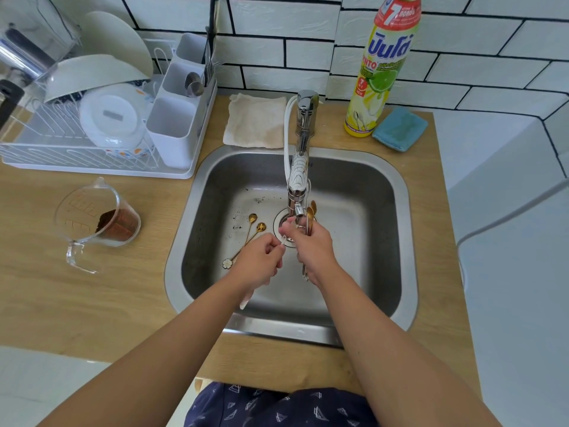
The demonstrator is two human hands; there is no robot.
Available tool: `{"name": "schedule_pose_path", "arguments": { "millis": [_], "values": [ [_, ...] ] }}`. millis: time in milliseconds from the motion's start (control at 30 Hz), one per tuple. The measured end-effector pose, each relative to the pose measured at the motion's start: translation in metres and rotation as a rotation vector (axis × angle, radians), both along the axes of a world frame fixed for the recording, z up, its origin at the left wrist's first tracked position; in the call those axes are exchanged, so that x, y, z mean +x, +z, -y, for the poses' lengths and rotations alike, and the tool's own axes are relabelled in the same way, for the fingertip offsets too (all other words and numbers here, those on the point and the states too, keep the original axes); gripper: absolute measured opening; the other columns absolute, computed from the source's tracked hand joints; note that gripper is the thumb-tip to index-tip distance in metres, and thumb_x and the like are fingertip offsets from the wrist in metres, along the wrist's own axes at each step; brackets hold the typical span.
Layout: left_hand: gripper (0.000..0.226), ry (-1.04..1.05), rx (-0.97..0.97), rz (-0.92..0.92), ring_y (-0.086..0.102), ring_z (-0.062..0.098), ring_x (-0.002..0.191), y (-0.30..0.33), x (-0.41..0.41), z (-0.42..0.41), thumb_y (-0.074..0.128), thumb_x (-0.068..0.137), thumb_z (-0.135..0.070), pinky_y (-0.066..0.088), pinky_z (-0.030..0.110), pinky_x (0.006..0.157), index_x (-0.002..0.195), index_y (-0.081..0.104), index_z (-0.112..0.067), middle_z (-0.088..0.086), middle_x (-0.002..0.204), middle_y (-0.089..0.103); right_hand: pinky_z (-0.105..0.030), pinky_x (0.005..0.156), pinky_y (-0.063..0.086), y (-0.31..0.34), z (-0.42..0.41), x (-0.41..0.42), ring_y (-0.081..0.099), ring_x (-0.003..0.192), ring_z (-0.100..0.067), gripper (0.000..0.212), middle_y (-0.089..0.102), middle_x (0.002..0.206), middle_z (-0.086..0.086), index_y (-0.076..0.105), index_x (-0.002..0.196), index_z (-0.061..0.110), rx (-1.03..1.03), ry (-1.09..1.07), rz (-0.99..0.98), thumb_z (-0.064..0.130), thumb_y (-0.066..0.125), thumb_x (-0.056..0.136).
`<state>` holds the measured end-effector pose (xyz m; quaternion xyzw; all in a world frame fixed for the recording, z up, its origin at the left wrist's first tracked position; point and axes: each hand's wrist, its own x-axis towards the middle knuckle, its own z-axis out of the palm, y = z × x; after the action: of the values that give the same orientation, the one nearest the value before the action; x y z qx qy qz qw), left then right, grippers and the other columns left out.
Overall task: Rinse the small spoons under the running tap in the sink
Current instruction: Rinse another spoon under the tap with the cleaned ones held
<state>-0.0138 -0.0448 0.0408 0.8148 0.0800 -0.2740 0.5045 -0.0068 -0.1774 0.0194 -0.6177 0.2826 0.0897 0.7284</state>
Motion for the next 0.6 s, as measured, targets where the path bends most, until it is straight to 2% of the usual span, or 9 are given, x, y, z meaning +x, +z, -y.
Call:
{"name": "schedule_pose_path", "arguments": {
  "millis": [67,133,233,267,333,433,500,567,600],
  "values": [
    [0.015,-0.008,-0.005,-0.006,0.046,0.008,0.049,0.001,-0.001,0.001,0.053,0.101,-0.029,0.037,0.022,0.043,0.093,0.061,-0.019,-0.006,0.063,0.062,-0.006,0.049,0.043,0.001,0.001,0.002,0.065,0.058,0.008,0.015,0.081,0.081,0.007,0.072,0.105,0.013,-0.015,-0.008,0.014,0.024,0.063,0.102],
    [0.015,0.0,-0.006,-0.003,0.045,0.01,0.051,0.001,0.001,0.0,0.053,0.101,-0.028,0.036,0.023,0.043,0.093,0.061,-0.019,-0.004,0.064,0.062,-0.013,0.045,0.039,0.002,0.002,0.001,0.056,0.049,0.001,0.022,0.082,0.089,0.007,0.071,0.104,0.019,0.001,0.036,0.0,0.029,0.052,0.107],
    [0.016,0.009,0.001,0.009,0.046,0.011,0.053,0.002,0.003,-0.003,0.052,0.101,-0.028,0.036,0.024,0.043,0.093,0.06,-0.018,-0.003,0.065,0.062,-0.022,0.058,0.037,0.002,0.002,-0.002,0.05,0.06,-0.001,0.026,0.08,0.103,0.003,0.078,0.089,0.038,-0.032,0.117,0.027,0.028,0.059,0.104],
    [0.016,0.002,0.012,0.012,0.047,0.011,0.053,0.002,0.003,-0.004,0.053,0.101,-0.029,0.036,0.023,0.042,0.093,0.061,-0.018,-0.003,0.064,0.062,-0.023,0.063,0.04,0.001,0.002,-0.003,0.057,0.067,-0.003,0.028,0.08,0.101,0.003,0.079,0.083,0.04,-0.076,0.118,0.034,0.026,0.063,0.101],
    [0.015,-0.017,0.017,0.004,0.048,0.01,0.053,0.001,0.002,-0.005,0.053,0.101,-0.03,0.037,0.022,0.042,0.093,0.061,-0.021,-0.005,0.064,0.063,-0.021,0.064,0.042,0.0,0.002,0.0,0.065,0.071,-0.001,0.022,0.081,0.089,0.007,0.079,0.086,0.027,-0.102,0.068,0.021,0.029,0.063,0.101],
    [0.015,-0.026,0.015,-0.005,0.047,0.008,0.051,0.001,0.001,-0.005,0.054,0.101,-0.031,0.036,0.02,0.042,0.092,0.062,-0.022,-0.007,0.063,0.064,-0.019,0.045,0.033,0.0,0.001,0.002,0.045,0.039,0.0,0.031,0.082,0.086,0.004,0.072,0.102,0.016,-0.001,0.02,-0.038,0.037,0.05,0.107],
    [0.015,-0.004,-0.01,0.001,0.046,0.006,0.048,0.001,0.002,-0.007,0.054,0.1,-0.028,0.035,0.021,0.041,0.09,0.061,-0.019,-0.011,0.067,0.067,-0.019,0.04,0.031,-0.002,0.002,0.001,0.035,0.039,-0.003,0.032,0.075,0.071,0.011,0.077,0.096,0.019,0.004,0.076,-0.032,0.04,0.054,0.105],
    [0.016,0.019,-0.052,-0.004,0.044,0.005,0.045,0.001,0.003,-0.009,0.055,0.1,-0.026,0.034,0.021,0.04,0.089,0.061,-0.016,-0.016,0.085,0.073,-0.021,0.043,0.031,-0.003,0.001,-0.002,0.033,0.043,-0.005,0.03,0.054,0.054,0.013,0.081,0.087,0.021,-0.016,0.159,-0.026,0.04,0.062,0.101],
    [0.016,0.021,-0.059,-0.009,0.044,0.005,0.045,0.001,0.003,-0.01,0.056,0.1,-0.025,0.034,0.021,0.04,0.09,0.061,-0.014,-0.018,0.094,0.074,-0.022,0.044,0.031,-0.002,0.0,-0.002,0.034,0.043,-0.005,0.029,0.052,0.053,0.013,0.081,0.087,0.021,-0.016,0.15,-0.035,0.039,0.063,0.101]
  ]
}}
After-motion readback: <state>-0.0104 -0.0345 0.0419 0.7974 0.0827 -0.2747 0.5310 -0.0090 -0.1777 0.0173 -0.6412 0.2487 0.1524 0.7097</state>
